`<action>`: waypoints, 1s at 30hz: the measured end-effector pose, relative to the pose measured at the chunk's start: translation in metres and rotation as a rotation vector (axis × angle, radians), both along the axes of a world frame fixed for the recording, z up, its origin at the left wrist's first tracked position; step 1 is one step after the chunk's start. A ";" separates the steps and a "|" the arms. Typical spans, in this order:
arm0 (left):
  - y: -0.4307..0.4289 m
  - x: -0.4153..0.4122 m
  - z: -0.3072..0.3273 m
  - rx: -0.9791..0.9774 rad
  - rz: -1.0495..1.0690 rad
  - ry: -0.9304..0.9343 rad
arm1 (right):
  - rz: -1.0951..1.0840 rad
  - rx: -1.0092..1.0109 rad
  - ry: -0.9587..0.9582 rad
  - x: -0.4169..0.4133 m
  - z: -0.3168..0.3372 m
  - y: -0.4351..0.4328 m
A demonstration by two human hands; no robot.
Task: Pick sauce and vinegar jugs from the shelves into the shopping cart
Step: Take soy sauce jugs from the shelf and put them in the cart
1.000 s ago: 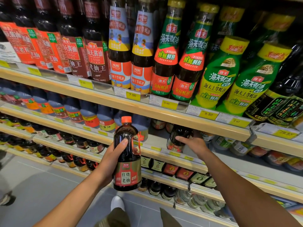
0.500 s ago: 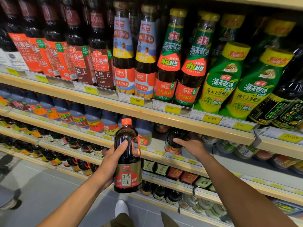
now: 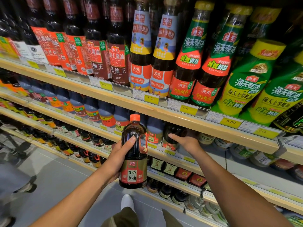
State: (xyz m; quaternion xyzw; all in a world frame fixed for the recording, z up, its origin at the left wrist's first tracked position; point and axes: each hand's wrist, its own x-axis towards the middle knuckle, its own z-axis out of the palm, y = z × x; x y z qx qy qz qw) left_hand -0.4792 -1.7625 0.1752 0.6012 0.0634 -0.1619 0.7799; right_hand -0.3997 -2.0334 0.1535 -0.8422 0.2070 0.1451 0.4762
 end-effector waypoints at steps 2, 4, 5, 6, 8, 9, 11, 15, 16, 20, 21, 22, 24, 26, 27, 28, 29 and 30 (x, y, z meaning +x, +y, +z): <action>-0.003 0.001 0.000 0.000 -0.022 -0.007 | 0.023 -0.055 -0.037 0.000 -0.005 -0.001; -0.007 0.001 0.001 -0.009 -0.050 -0.012 | 0.045 -0.069 -0.094 -0.005 -0.007 -0.002; -0.010 0.001 0.002 -0.014 -0.065 -0.011 | 0.033 -0.057 -0.156 -0.009 -0.009 -0.004; -0.013 0.001 0.002 -0.018 -0.081 -0.009 | 0.000 -0.040 -0.223 -0.015 -0.009 -0.005; -0.020 0.000 0.002 -0.029 -0.117 0.006 | -0.095 0.025 -0.343 -0.030 -0.016 -0.007; -0.025 0.000 0.001 -0.032 -0.133 0.019 | -0.134 0.047 -0.384 -0.038 -0.019 -0.009; -0.035 -0.001 -0.001 -0.051 -0.156 0.040 | -0.119 0.135 -0.391 -0.057 -0.015 -0.011; -0.059 -0.001 -0.013 -0.083 -0.217 0.089 | 0.220 0.436 -0.116 -0.095 0.003 0.000; -0.065 -0.001 -0.017 -0.073 -0.240 0.096 | 0.270 0.457 -0.062 -0.102 0.004 0.005; -0.088 0.000 -0.031 -0.053 -0.284 0.134 | 0.258 0.430 -0.011 -0.113 -0.001 0.015; -0.094 0.000 -0.032 -0.044 -0.287 0.142 | 0.237 0.422 -0.019 -0.113 -0.003 0.014; -0.099 0.000 -0.033 -0.030 -0.293 0.143 | 0.213 0.424 -0.029 -0.114 -0.003 0.012; -0.107 0.004 -0.033 0.014 -0.325 0.122 | 0.163 0.419 -0.040 -0.115 -0.005 0.007; -0.113 0.009 -0.028 0.073 -0.409 0.084 | 0.126 0.404 -0.061 -0.116 -0.003 -0.001; -0.115 0.012 -0.025 0.120 -0.461 0.058 | 0.123 0.394 -0.070 -0.114 -0.004 -0.007; -0.116 0.016 -0.020 0.187 -0.487 0.025 | 0.111 0.387 -0.069 -0.112 -0.003 -0.013; -0.117 0.022 -0.016 0.279 -0.471 -0.015 | 0.098 0.395 -0.064 -0.109 -0.004 -0.020; -0.116 0.028 -0.014 0.375 -0.403 -0.061 | 0.073 0.397 -0.057 -0.106 -0.002 -0.026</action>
